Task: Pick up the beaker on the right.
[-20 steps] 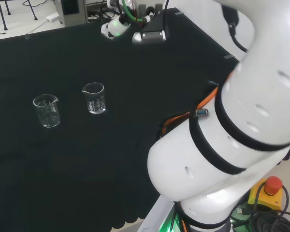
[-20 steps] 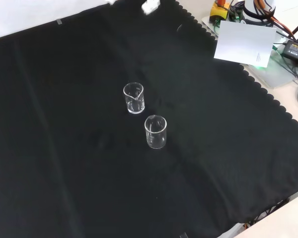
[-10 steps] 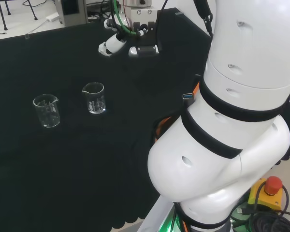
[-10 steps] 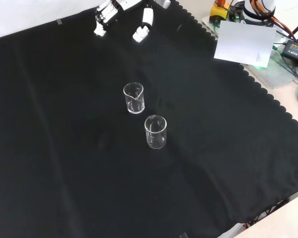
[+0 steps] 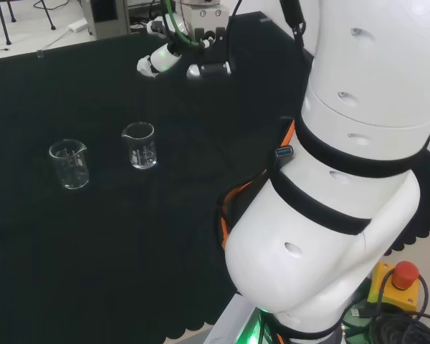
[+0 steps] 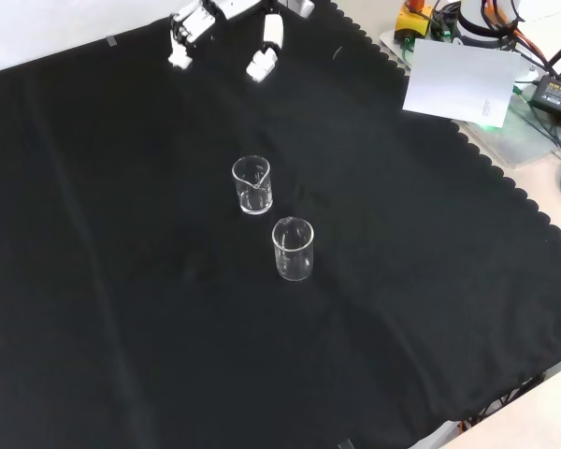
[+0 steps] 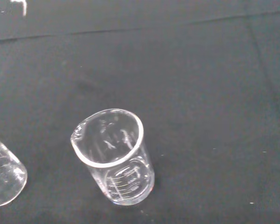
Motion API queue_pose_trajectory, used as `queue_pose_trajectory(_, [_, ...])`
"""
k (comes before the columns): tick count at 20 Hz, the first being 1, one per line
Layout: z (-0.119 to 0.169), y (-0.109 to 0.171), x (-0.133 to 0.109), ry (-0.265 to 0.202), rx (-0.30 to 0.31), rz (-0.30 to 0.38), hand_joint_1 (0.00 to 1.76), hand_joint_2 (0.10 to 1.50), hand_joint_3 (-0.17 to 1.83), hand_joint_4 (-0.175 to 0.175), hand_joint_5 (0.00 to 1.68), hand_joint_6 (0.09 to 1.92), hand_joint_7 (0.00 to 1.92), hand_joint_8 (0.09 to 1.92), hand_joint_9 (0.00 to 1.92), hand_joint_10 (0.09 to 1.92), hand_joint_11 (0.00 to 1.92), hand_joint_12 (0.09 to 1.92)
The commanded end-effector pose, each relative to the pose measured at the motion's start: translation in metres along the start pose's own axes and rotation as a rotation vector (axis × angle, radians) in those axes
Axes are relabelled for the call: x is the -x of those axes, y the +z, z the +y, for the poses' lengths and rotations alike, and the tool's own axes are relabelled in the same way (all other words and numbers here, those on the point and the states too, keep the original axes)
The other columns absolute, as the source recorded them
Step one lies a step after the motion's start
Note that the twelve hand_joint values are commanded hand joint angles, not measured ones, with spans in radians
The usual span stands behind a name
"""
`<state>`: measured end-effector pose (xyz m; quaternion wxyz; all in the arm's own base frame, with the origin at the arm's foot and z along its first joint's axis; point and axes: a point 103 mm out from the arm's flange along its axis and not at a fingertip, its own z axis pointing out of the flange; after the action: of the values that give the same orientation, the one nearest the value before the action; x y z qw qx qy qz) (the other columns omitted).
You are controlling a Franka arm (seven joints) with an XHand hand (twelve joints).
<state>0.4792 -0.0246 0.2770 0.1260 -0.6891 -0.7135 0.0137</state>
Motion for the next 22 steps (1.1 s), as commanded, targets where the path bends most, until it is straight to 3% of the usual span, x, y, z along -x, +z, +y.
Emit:
queue_pose_trajectory(1, [0.033,0.067,0.038,-0.037,-0.052,0.123,0.54,0.64,0.51,-0.025,0.16,0.09,0.11,0.60,0.21,0.71,0.00,1.04])
queue_pose_trajectory(7, [0.038,0.079,0.042,-0.071,-0.062,0.145,0.54,0.64,0.48,-0.025,0.16,0.09,0.11,0.59,0.21,0.71,0.00,1.03])
queue_pose_trajectory(15, [0.038,0.098,0.048,-0.172,-0.070,0.196,0.57,0.62,0.46,-0.022,0.15,0.09,0.11,0.59,0.21,0.71,0.00,1.02])
queue_pose_trajectory(22, [0.035,0.115,0.054,-0.228,-0.090,0.213,0.58,0.60,0.44,-0.021,0.15,0.09,0.12,0.59,0.22,0.70,0.00,1.02])
